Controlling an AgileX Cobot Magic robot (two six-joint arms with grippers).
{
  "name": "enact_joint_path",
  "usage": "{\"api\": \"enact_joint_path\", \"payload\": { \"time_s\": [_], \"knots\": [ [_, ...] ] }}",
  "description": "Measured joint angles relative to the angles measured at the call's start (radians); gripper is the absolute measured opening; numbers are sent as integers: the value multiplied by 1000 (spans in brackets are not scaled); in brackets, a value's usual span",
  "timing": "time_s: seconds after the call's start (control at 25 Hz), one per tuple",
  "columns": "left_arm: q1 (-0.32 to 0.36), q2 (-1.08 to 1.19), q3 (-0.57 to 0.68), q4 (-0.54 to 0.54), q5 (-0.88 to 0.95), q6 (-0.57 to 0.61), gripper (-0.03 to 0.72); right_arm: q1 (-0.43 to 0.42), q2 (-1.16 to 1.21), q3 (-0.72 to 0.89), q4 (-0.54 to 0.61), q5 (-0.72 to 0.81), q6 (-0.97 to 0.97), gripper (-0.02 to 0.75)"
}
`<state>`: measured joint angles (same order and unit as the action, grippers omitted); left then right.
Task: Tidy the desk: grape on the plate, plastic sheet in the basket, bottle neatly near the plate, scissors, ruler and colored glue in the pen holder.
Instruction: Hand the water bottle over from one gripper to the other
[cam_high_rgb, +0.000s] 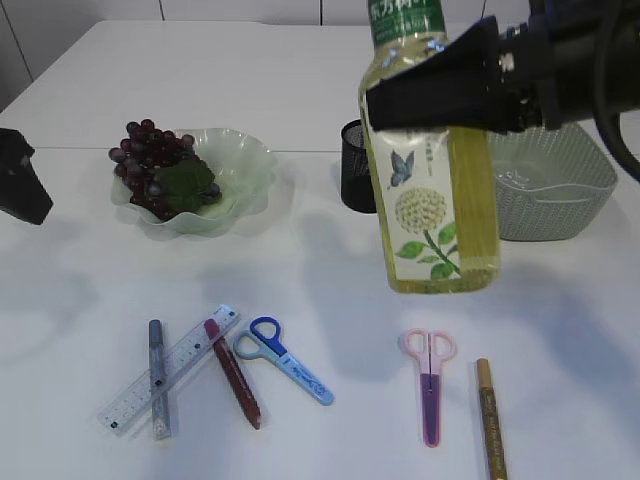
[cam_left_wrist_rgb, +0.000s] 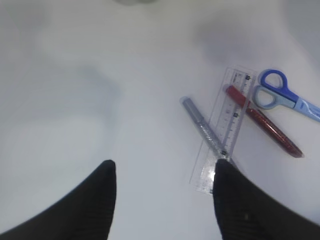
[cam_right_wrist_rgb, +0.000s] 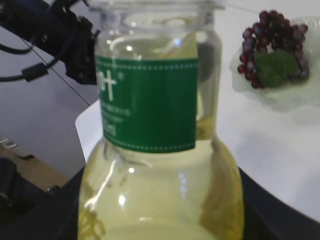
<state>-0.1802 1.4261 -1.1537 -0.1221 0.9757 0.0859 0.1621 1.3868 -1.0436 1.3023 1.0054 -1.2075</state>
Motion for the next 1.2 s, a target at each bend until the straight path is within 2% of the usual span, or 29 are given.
{"api": "enact_joint_path", "payload": {
  "time_s": [0.12,0.24,0.4,0.68,1.0,1.12,1.2],
  "knots": [
    [0,0,0,24,-5,0,443,0,0,-1,84,2,-81,471],
    [0,0,0,31,-69,0,442,0,0,-1,95,20,-127,471],
    [0,7,3,-23,-172,0,435,0,0,-1,95,49,-145,471],
    [-33,6,131,-74,-626,28,432,0,0,-1,95,53,-152,471],
    [-170,6,387,-108,-1162,31,432,0,0,-1,95,26,-154,471],
    [-214,6,467,-85,-1355,-53,432,0,0,-1,100,26,-154,471],
    [-224,6,505,-2,-1466,-204,431,0,0,-1,102,25,-154,471]
  ]
}}
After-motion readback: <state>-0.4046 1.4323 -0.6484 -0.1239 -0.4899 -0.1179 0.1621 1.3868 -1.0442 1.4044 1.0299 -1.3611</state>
